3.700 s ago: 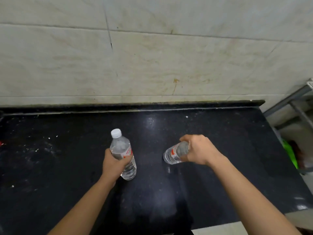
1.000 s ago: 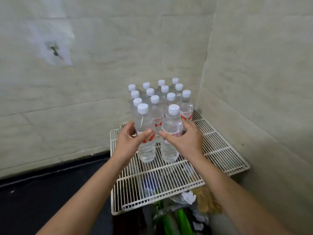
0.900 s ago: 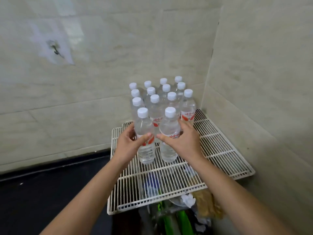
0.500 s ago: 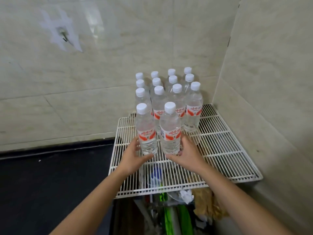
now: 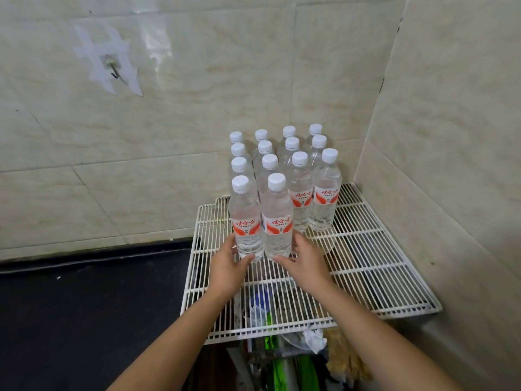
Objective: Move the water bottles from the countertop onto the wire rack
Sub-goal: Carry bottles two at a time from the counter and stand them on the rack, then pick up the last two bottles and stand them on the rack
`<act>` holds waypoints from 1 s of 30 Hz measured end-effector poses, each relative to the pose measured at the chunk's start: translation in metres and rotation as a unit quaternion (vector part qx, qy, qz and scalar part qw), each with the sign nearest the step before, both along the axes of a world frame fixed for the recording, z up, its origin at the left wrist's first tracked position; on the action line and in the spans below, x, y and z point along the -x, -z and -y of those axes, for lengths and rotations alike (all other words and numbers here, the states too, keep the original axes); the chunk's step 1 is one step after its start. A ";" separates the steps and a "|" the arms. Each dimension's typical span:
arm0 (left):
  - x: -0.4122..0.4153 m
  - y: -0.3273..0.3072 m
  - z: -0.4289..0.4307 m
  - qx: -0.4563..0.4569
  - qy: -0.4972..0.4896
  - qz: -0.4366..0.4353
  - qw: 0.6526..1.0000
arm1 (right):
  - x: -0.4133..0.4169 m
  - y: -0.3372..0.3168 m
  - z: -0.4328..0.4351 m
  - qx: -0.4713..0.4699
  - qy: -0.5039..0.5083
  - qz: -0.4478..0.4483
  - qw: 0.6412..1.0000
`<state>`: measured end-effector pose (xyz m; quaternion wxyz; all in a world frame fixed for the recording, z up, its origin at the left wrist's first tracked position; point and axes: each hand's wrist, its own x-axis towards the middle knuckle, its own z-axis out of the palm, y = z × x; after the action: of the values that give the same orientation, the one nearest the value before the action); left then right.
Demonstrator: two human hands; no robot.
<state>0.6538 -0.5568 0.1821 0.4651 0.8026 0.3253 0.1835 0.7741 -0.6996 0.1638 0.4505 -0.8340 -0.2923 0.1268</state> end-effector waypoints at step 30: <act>0.174 -0.041 -0.028 -0.345 -0.193 -0.151 0.906 | 0.068 -0.055 -0.039 -0.058 -0.048 0.446 0.892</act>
<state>0.4797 -0.5290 0.2233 0.0598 0.8528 0.4560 0.2474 0.7060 -0.6610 0.2188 0.3141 -0.7599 -0.5092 -0.2541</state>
